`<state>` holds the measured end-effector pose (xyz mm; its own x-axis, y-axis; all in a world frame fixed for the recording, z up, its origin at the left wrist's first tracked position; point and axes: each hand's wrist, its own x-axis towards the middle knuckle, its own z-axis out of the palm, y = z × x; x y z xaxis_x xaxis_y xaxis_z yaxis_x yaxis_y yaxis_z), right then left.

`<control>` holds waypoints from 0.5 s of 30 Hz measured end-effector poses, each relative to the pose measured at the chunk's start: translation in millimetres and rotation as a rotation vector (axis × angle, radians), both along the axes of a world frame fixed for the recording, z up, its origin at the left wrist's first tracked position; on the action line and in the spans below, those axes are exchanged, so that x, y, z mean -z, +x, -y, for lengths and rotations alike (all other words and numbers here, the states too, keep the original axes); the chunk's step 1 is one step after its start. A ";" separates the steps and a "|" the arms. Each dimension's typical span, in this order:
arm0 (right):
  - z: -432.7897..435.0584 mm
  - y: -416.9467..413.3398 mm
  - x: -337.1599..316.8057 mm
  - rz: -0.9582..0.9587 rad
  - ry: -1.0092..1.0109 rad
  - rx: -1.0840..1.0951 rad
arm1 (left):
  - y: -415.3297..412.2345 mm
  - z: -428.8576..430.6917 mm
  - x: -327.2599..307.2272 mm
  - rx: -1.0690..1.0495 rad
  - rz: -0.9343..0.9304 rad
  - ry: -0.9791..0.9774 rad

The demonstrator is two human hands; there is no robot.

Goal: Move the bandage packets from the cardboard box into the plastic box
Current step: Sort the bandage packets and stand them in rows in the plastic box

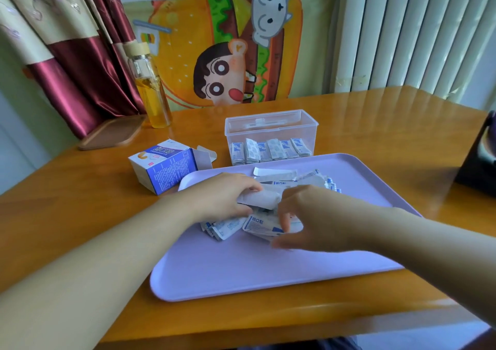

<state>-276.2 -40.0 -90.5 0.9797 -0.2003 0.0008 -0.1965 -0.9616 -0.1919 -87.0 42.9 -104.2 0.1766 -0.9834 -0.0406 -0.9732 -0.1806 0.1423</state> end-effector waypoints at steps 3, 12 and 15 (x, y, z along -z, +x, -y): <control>-0.6 3.5 0.2 0.011 0.013 -0.001 | 0.4 1.5 3.8 -0.004 -0.012 -0.027; -8.4 2.7 4.8 0.045 -0.058 -0.056 | 7.8 1.5 6.0 -0.015 -0.067 -0.102; -5.8 3.3 6.7 0.050 0.003 -0.071 | 12.9 -1.0 3.2 -0.137 -0.200 -0.139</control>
<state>-272.8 -34.2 -97.2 0.9903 -0.1300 0.0497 -0.1175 -0.9723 -0.2022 -74.1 43.9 -107.4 0.3101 -0.9496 0.0461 -0.8912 -0.2735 0.3620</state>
